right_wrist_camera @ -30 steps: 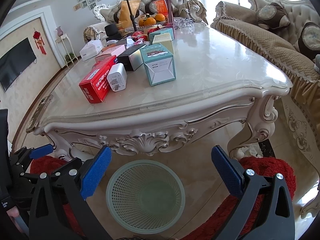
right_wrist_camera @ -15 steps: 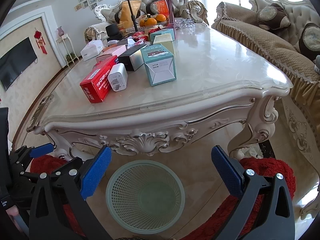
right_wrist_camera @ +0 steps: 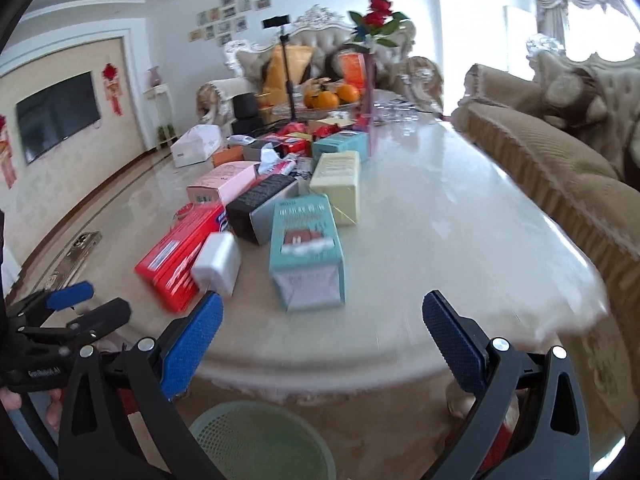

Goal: Collect trash
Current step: 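Grasp the red box with the left tool while the right tool grasps the teal bear box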

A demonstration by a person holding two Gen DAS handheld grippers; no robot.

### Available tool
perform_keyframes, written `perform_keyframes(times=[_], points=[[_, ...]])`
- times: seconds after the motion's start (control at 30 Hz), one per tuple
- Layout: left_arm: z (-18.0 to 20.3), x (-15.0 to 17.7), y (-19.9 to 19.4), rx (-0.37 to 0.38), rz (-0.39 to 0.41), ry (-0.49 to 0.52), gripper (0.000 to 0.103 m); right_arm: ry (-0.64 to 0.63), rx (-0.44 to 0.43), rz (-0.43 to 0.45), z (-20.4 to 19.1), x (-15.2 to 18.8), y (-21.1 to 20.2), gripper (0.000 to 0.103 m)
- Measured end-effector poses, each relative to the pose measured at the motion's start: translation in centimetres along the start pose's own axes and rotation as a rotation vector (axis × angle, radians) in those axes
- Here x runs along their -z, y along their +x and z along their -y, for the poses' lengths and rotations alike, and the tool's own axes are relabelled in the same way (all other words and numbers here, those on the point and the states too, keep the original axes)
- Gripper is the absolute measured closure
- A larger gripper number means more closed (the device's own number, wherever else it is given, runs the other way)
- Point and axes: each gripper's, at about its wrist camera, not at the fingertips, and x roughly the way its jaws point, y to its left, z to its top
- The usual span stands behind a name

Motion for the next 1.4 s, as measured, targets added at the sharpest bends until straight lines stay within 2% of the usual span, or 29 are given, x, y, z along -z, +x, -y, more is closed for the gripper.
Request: perform_keyframes(times=[0.1, 0.23, 0.37, 0.43, 0.5, 0.57, 0.67, 0.7, 0.77, 0.87, 0.97, 1.0, 1.03, 1.07, 1.13, 1.3, 1.4], points=[[0.7, -0.5, 1.8, 0.017, -0.011, 0.03, 0.006, -0.029, -0.015, -0.019, 0.4, -0.8, 1.8, 0.007], [0.6, -1.4, 3.3, 0.075, -0.017, -0.019, 0.006, -0.082, -0.011, -0.029, 0.2, -1.1, 3.5, 0.007], [0.7, -2.0, 4.3, 0.068, -0.018, -0.014, 0.007, -0.103, -0.018, -0.035, 0.1, -1.0, 4.3, 0.008], [0.4, -2.3, 5.0, 0.087, -0.027, -0.011, 0.023, -0.108, -0.017, -0.037, 0.2, -1.0, 4.5, 0.008], [-0.1, -2.4, 5.1, 0.103, -0.035, -0.014, 0.03, -0.117, -0.012, -0.041, 0.3, -1.0, 4.7, 0.011], [-0.6, -2.4, 5.2, 0.113, -0.045, -0.013, 0.032, -0.117, -0.023, -0.045, 0.3, -1.1, 4.7, 0.012], [-1.0, -2.3, 4.4, 0.194, -0.051, 0.006, 0.032, -0.121, -0.038, -0.041, 0.2, -1.1, 4.5, 0.012], [-1.0, -2.2, 4.0, 0.195, -0.043, 0.031, 0.032, -0.126, -0.037, -0.041, 0.1, -1.1, 4.5, 0.012], [-0.9, -2.4, 3.7, 0.152, -0.023, 0.078, 0.032, -0.138, -0.039, -0.041, -0.1, -1.2, 4.5, 0.012], [-1.2, -3.1, 4.6, 0.139, -0.036, 0.091, 0.032, -0.148, -0.027, -0.05, -0.3, -1.3, 5.1, 0.012], [-0.9, -3.6, 5.8, 0.153, -0.052, 0.118, 0.041, -0.138, -0.046, -0.065, -0.3, -1.3, 5.6, 0.022], [-0.4, -3.8, 6.3, 0.155, -0.056, 0.143, 0.05, -0.133, -0.052, -0.071, -0.3, -1.3, 5.8, 0.023], [-0.1, -4.0, 6.6, 0.157, -0.059, 0.156, 0.063, -0.133, -0.052, -0.077, -0.3, -1.3, 6.1, 0.025], [0.1, -4.1, 6.9, 0.157, -0.065, 0.167, 0.064, -0.139, -0.044, -0.086, -0.4, -1.2, 6.4, 0.032], [0.4, -4.2, 7.1, 0.151, -0.062, 0.176, 0.065, -0.143, -0.047, -0.108, -0.5, -1.0, 7.0, 0.057], [-0.5, -3.5, 5.9, 0.206, -0.063, 0.111, 0.066, -0.109, -0.057, -0.087, 0.1, -0.9, 5.2, 0.058], [-1.5, -3.0, 3.0, 0.237, -0.029, 0.075, 0.066, -0.063, -0.089, -0.03, 0.7, -1.3, 1.4, 0.058]])
